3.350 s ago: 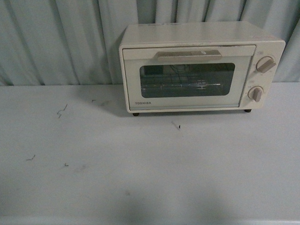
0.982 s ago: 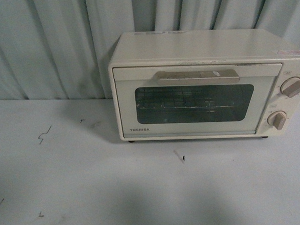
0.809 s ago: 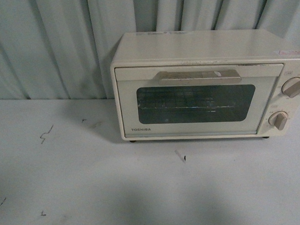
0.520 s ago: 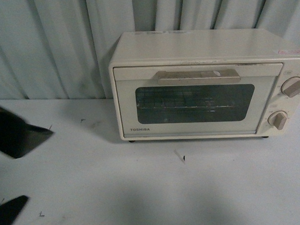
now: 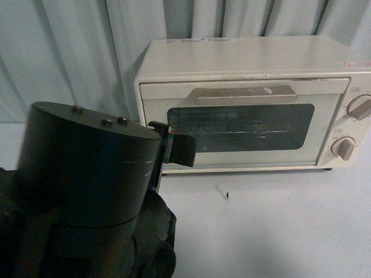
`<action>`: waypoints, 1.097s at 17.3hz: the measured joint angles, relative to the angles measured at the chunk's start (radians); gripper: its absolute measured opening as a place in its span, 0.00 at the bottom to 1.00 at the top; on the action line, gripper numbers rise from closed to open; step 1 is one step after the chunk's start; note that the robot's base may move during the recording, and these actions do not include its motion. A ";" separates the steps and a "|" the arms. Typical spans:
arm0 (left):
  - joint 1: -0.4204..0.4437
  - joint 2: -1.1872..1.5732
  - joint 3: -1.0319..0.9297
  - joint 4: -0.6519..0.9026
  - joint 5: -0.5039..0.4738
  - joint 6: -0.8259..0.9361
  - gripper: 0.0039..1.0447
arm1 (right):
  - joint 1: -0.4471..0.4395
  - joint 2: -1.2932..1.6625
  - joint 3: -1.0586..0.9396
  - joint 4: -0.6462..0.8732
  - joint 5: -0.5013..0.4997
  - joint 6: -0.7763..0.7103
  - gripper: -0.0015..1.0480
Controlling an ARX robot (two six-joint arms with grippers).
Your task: Open oven
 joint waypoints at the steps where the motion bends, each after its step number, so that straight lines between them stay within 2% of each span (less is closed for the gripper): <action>1: -0.006 0.035 0.021 0.013 0.005 -0.004 0.94 | 0.000 0.000 0.000 0.000 0.000 0.000 0.94; 9: -0.022 0.196 0.079 0.054 0.019 -0.024 0.94 | 0.000 0.000 0.000 0.000 0.000 0.000 0.94; 19: -0.003 0.243 0.133 0.073 0.027 -0.017 0.94 | 0.000 0.000 0.000 0.000 0.000 0.000 0.94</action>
